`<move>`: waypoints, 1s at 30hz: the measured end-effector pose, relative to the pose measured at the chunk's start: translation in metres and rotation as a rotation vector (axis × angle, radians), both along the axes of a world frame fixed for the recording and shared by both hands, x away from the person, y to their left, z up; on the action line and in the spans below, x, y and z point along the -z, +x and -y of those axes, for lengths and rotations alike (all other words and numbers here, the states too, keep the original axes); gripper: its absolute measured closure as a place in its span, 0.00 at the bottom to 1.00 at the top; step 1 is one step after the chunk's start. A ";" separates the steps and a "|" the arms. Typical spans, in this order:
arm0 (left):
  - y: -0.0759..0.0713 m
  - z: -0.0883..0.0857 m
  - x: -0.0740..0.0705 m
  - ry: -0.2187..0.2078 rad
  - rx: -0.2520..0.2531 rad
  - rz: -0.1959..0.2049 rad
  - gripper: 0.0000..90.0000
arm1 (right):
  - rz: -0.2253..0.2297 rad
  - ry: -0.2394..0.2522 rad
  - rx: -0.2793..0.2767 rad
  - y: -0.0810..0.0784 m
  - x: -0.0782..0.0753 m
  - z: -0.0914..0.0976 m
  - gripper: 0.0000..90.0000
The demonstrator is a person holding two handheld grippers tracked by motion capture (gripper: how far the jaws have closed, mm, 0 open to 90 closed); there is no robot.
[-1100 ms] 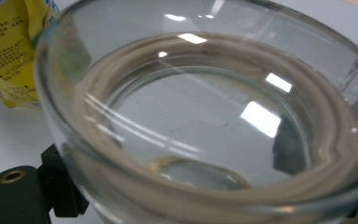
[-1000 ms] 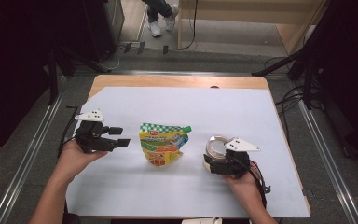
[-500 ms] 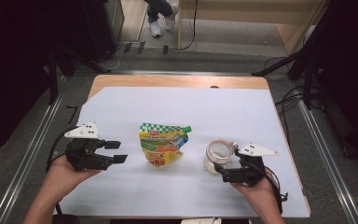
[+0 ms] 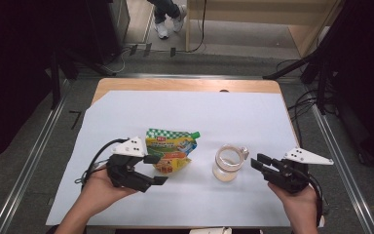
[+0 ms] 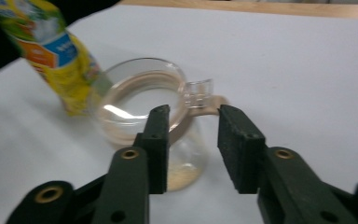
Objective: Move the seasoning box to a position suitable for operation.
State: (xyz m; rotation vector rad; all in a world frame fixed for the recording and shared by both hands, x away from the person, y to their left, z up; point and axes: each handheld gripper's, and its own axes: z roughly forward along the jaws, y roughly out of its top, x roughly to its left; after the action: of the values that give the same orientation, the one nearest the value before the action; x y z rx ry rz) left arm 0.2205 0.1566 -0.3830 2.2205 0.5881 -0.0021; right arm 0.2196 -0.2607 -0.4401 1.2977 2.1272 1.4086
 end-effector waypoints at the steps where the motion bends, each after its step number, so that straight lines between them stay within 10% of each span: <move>1: 0.000 0.006 0.001 -0.007 0.004 -0.005 0.36 | 0.007 -0.027 0.004 0.004 0.000 0.001 0.83; 4: -0.001 0.026 0.006 -0.031 0.009 -0.031 0.36 | -0.006 -0.055 0.012 0.024 0.003 0.002 1.00; 15: 0.012 0.078 0.025 -0.035 0.048 -0.061 0.34 | -0.054 -0.101 -0.021 0.061 0.019 -0.012 1.00; 30: 0.037 0.130 0.053 -0.012 -0.005 -0.029 0.23 | -0.064 -0.114 -0.025 0.057 0.028 -0.013 1.00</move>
State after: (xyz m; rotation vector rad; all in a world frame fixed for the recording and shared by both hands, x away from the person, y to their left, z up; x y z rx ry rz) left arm 0.2571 0.0268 -0.4364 2.2107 0.6082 -0.0345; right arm 0.2765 -0.2479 -0.4677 1.2930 2.2374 1.2517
